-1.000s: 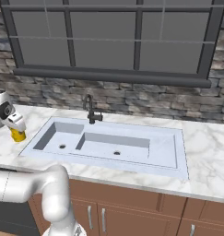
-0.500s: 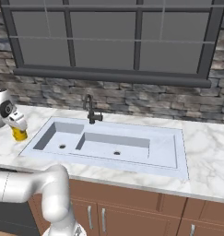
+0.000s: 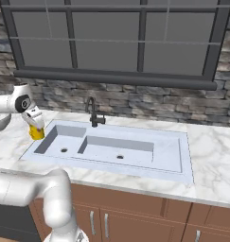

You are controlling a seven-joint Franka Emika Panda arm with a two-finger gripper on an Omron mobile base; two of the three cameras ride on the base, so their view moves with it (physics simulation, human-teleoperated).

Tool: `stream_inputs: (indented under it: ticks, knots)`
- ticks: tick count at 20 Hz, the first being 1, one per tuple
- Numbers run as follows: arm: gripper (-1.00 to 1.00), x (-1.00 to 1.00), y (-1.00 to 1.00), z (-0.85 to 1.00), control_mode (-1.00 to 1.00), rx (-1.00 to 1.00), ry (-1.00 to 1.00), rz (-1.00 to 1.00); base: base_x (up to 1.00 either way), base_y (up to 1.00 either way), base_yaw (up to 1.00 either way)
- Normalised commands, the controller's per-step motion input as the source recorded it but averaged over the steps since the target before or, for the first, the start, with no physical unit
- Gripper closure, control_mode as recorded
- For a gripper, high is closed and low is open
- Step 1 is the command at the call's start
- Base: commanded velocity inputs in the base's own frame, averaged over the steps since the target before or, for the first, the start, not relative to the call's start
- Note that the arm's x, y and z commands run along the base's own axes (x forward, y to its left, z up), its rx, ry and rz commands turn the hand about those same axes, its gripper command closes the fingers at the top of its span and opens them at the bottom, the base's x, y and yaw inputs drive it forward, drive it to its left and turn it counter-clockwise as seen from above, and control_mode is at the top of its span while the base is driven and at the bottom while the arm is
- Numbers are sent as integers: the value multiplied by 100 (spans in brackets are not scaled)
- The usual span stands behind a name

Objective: Pick the mug and place it in the sink. Pick the bowl and place it in the open cabinet and then close the cabinet.

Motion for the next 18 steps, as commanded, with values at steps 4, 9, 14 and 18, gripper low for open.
stream_inputs:
  ticks: [4, 9, 14, 18]
  knots:
    - [100, 17, -100, -20, -100, -1, 6, -16, 0, 0, 0]
    - [100, 20, -82, -47, -100, -2, -2, -11, 0, 0, 0]
    - [100, 40, -24, -23, -100, 0, -7, 0, 0, 0, 0]
    - [100, 53, 0, -26, -100, 0, -7, 0, 0, 0, 0]
